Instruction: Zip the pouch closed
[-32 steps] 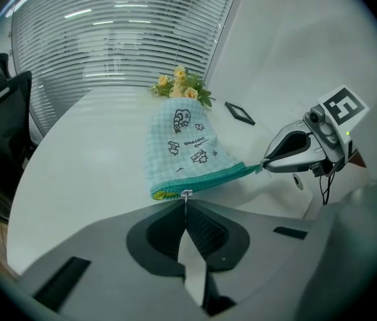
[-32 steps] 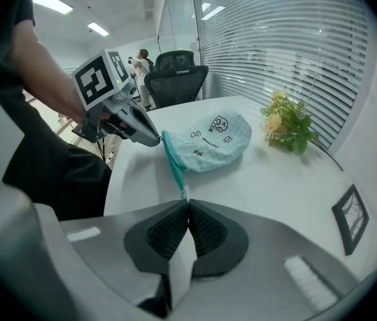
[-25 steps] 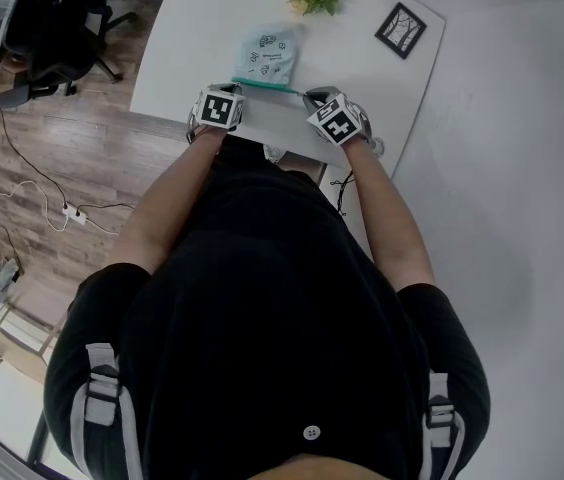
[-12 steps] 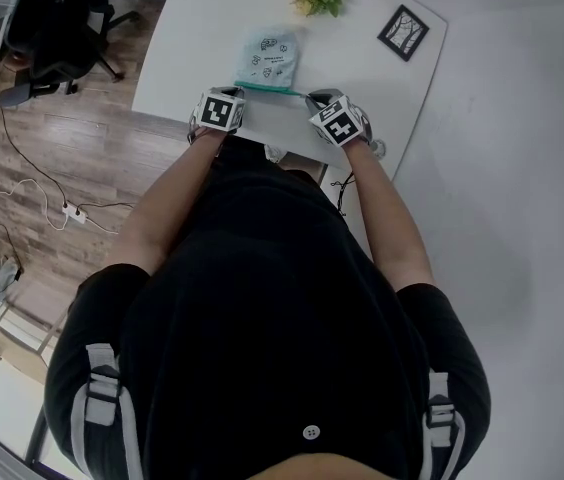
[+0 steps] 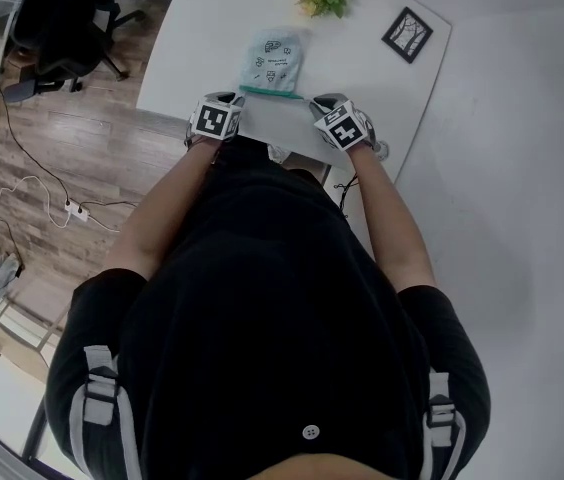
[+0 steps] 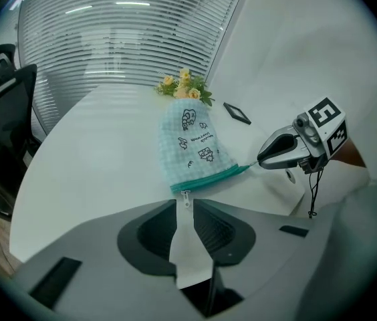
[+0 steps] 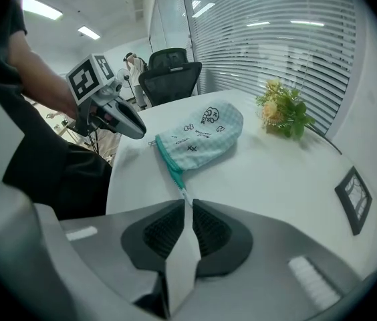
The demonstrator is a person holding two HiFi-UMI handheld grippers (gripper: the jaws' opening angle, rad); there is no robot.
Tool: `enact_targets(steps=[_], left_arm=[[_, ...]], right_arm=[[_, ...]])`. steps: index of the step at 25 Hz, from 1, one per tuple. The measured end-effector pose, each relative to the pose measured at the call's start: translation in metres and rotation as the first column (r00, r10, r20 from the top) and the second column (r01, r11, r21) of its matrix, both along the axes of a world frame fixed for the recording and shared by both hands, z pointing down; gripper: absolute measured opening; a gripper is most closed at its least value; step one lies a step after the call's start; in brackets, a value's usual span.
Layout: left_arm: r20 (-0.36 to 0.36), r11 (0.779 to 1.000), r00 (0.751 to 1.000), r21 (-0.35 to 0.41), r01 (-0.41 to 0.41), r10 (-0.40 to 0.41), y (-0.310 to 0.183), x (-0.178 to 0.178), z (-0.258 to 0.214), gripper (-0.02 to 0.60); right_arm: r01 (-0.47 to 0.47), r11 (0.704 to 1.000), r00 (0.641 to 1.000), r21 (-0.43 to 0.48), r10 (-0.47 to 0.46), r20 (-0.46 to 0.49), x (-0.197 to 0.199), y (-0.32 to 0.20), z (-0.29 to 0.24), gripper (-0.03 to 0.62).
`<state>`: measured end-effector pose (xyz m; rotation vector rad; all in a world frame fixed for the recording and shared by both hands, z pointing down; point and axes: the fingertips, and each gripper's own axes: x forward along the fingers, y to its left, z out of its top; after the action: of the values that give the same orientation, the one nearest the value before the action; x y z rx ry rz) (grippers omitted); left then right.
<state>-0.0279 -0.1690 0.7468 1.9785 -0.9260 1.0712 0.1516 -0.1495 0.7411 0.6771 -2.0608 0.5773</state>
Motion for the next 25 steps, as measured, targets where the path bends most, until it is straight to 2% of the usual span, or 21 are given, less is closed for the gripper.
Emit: enact_targets(steps=[6,9,12,18,21,25], left_arm=[[-0.078,0.998,0.997,0.061,0.029,-0.025,-0.004,-0.009,-0.027,0.089],[-0.103,0.993,0.995,0.122,0.008,0.004,-0.006,-0.007,-0.048,0.092],[-0.138,0.978,0.989,0.206,-0.022,0.051,-0.008,0.001,-0.074,0.092],[-0.232,0.932,0.966,0.362,-0.023,0.114,-0.015,0.02,-0.138,0.091],[-0.268,0.89,0.95,0.455,-0.023,0.161,-0.019,0.032,-0.174,0.084],[-0.279,0.829,0.934,0.558,-0.03,0.221,-0.022,0.045,-0.218,0.057]], right_arm=[[-0.031,0.999,1.0,0.012,0.031,0.004,0.012,0.007,-0.006,0.048],[-0.06,0.998,0.998,0.036,0.059,0.029,0.013,0.006,-0.019,0.048],[-0.086,0.993,0.995,0.082,0.08,0.066,0.013,0.001,-0.038,0.048],[-0.156,0.97,0.967,0.188,0.111,0.231,-0.002,-0.019,-0.104,0.048],[-0.192,0.949,0.939,0.25,0.103,0.329,-0.011,-0.028,-0.143,0.048],[-0.229,0.921,0.898,0.316,0.075,0.433,-0.022,-0.034,-0.193,0.046]])
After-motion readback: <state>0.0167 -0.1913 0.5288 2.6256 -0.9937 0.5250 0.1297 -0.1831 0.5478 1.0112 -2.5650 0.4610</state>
